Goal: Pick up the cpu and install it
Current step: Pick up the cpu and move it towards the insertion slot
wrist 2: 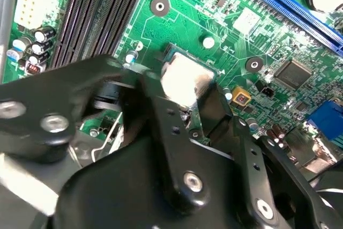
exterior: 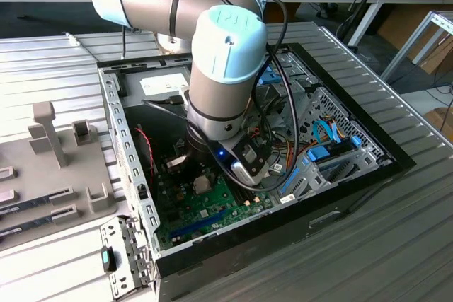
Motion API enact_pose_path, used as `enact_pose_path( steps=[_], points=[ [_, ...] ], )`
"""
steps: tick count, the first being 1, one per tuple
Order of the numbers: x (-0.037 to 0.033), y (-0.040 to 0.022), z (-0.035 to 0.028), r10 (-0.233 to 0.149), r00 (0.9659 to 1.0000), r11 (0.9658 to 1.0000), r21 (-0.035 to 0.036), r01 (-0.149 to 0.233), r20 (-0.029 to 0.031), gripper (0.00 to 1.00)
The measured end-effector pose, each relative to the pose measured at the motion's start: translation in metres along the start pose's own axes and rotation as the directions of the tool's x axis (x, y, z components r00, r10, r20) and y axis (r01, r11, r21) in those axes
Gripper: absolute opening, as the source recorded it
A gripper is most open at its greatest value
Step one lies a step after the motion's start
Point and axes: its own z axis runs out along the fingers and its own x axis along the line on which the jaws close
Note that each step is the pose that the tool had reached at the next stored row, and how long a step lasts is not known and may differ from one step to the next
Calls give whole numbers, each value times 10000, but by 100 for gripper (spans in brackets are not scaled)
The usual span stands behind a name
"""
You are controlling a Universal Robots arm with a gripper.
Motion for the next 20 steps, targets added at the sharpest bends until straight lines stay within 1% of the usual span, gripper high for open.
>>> enact_pose_path(
  steps=[1,3,4,5,6,8,9,12,13,14,15,18,19,20],
  points=[
    [0,0,-1,0,10000,10000,2,0,-2,55],
    [1,0,-5,1,10000,10000,-1,-1,-3,55],
    [1,0,-27,3,10000,10000,-46,-3,-2,55],
    [0,-1,-62,4,10000,10000,-73,-4,0,55],
    [-1,-1,-77,3,10000,10000,-76,-3,1,55],
    [-1,0,-77,3,10000,10000,-77,-3,2,55],
    [-2,-1,-77,3,10000,10000,-72,-3,2,55],
    [-8,-1,-78,1,10000,10000,-12,-1,-2,53],
    [-12,-1,-78,-1,10000,10000,-5,1,-5,46],
    [-16,-1,-78,-1,10000,10000,0,1,-5,46],
    [-17,-1,-77,0,10000,10000,24,0,-4,46],
    [-20,-1,-77,-9,10000,9997,249,9,-10,46],
    [-23,-1,-77,-14,10000,9996,290,14,-14,46],
    [-27,1,-78,-17,10000,9996,292,17,-17,46]
  ],
)
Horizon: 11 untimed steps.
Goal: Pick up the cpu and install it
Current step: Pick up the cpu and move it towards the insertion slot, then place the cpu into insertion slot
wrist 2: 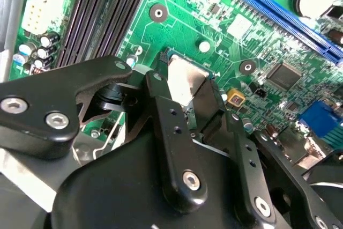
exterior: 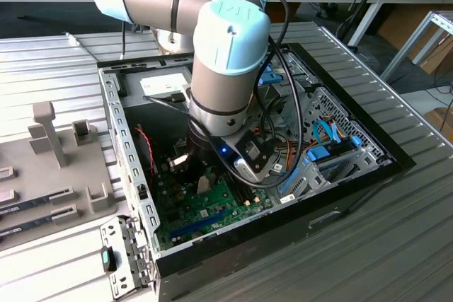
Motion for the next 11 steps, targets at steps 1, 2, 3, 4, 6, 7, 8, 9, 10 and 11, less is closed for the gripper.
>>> enact_pose_path(
  steps=[1,2,3,4,6,7,8,9,10,11],
  points=[
    [-4,4,0,0,10000,10000,0,0,-2,46],
    [-7,17,0,-1,10000,10000,-1,1,-3,46],
    [-7,23,0,-3,10000,10000,-1,3,-4,46],
    [-8,24,0,-4,10000,10000,-2,4,-3,46],
    [-1,24,-1,-2,10000,10000,0,2,-4,46],
    [3,24,-1,-2,10000,10000,0,2,-4,46],
    [4,24,0,-4,10000,10000,-1,4,-3,46],
    [5,24,0,-5,10000,10000,-1,5,-3,46],
    [5,24,0,-5,10000,10000,-1,5,-3,46],
    [6,24,0,-3,10000,10000,-1,3,-3,46]
  ],
)
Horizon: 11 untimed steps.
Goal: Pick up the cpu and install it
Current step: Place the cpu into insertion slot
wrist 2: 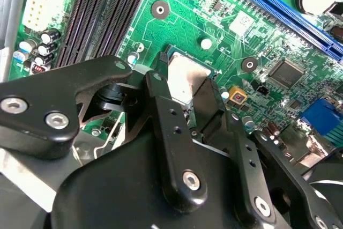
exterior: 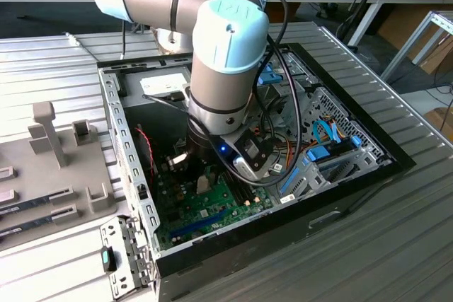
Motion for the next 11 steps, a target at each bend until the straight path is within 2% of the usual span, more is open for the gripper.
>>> enact_pose_path(
  steps=[11],
  points=[
    [1,1,22,0,10000,10000,0,0,0,46]
  ],
)
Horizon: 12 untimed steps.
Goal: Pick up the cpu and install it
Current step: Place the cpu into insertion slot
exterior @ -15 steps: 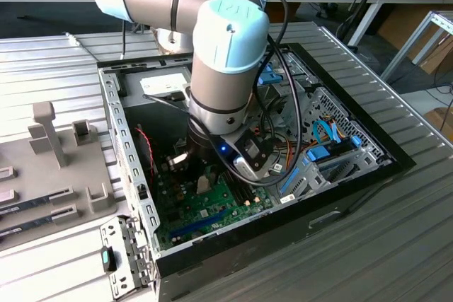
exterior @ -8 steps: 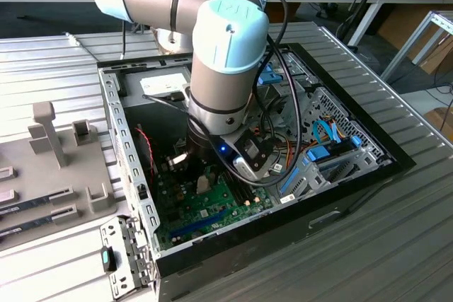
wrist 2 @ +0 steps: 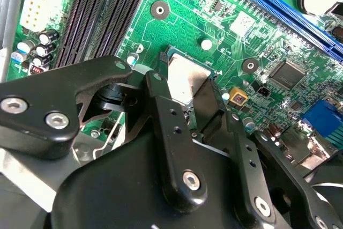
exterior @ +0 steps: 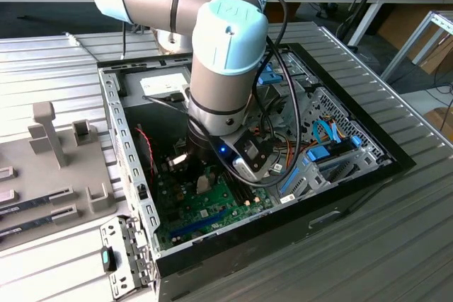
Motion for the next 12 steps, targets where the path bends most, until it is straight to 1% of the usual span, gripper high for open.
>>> enact_pose_path(
  steps=[4,5,12],
  points=[
    [0,0,2,1,10000,10000,0,-1,1,45],
    [0,0,1,0,10000,10000,3,0,-2,39],
    [0,0,3,0,10000,10000,1,0,0,39]
  ],
)
